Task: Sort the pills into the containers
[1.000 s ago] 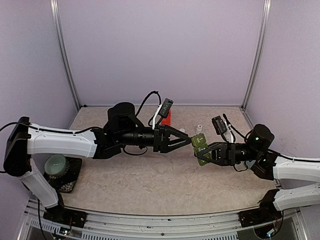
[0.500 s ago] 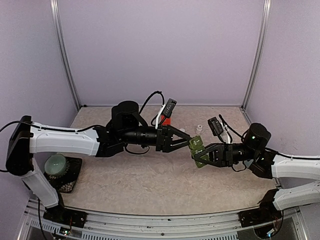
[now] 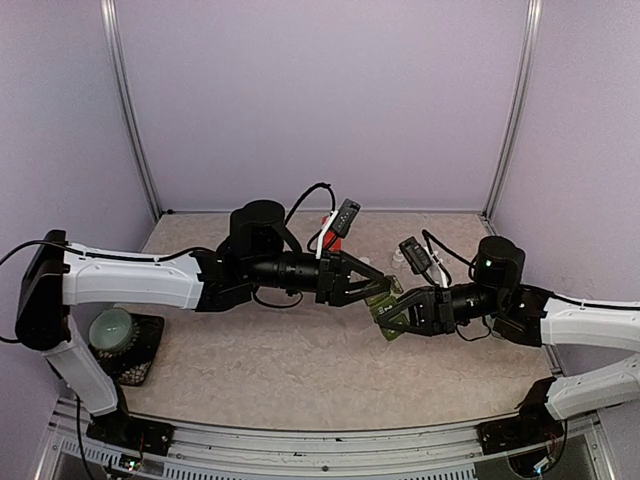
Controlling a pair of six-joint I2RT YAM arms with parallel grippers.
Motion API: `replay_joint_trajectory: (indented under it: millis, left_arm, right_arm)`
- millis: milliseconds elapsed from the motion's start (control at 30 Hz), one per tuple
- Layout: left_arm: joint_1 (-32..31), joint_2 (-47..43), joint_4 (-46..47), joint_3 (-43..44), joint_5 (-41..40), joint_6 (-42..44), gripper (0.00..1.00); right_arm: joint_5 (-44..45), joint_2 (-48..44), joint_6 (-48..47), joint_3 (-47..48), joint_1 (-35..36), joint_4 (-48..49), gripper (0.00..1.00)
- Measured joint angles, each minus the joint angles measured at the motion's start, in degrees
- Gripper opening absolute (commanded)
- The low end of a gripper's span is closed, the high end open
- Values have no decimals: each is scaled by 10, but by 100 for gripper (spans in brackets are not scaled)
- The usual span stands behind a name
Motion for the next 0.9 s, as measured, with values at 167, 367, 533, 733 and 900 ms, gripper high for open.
replay_joint_trajectory:
  millis: [167,367,533,733,900]
  left_arm:
    - [0,2,-7,0,0,2,59]
    - [-1,10,-14,8,0,3,55]
    - [-1,13,-19,10,-3,3,52]
    - [-1,14,-37,19,-13,1,50]
    - [1,15,-46,22,-21,-7,49]
  right_arm:
    - [2,13,-24,7,8,-36,0]
    - [9,14,-51,22,14,-81,0]
    - [18,13,-81,50,16,-124,1]
    - [44,12,-124,77,22,-185,1]
    - [74,12,-168,94,28,-235,0]
